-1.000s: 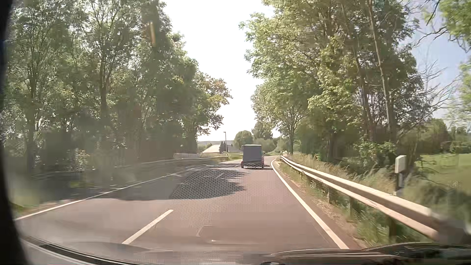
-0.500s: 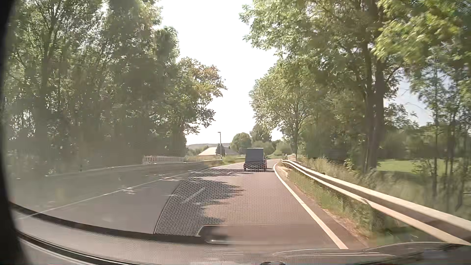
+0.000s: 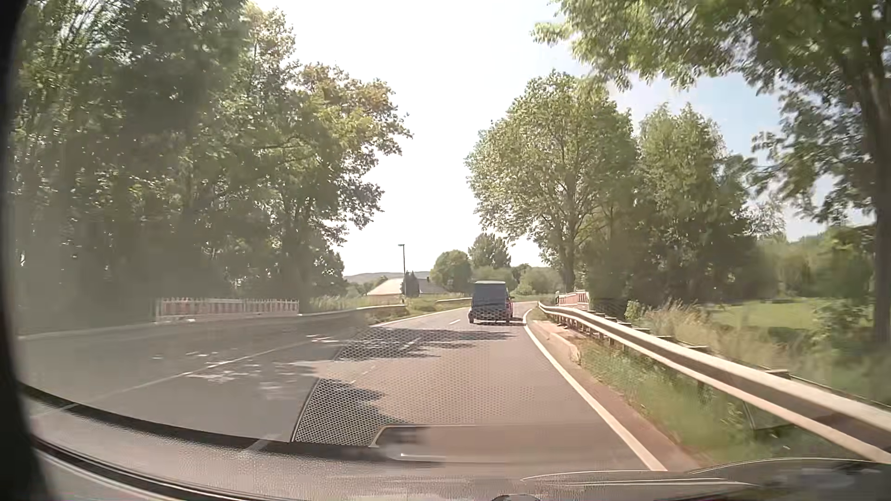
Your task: Follow the waypoints while adhering to traffic rules and regulations
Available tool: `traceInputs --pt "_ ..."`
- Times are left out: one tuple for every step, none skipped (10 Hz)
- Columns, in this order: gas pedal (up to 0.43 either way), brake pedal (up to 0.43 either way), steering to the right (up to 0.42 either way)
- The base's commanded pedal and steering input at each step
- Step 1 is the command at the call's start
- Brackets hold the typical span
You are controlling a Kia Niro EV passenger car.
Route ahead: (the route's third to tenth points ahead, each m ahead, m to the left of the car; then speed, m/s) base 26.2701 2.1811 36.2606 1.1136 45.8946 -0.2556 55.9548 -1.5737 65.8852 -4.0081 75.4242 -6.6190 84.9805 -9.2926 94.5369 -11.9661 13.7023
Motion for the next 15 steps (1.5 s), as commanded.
traceInputs --pt "0.157 0.000 0.007" --pt "0.157 0.000 0.008" --pt "0.157 0.000 0.008" --pt "0.157 0.000 0.009" --pt "0.157 0.000 0.010" --pt "0.169 0.000 0.010" --pt "0.169 0.000 0.011" --pt "0.169 0.000 0.011" --pt "0.169 0.000 0.011" --pt "0.169 0.000 0.011" --pt "0.169 0.000 0.011" --pt "0.169 0.000 0.011" --pt "0.169 0.000 0.011" --pt "0.177 0.000 0.011" --pt "0.177 0.000 0.012"
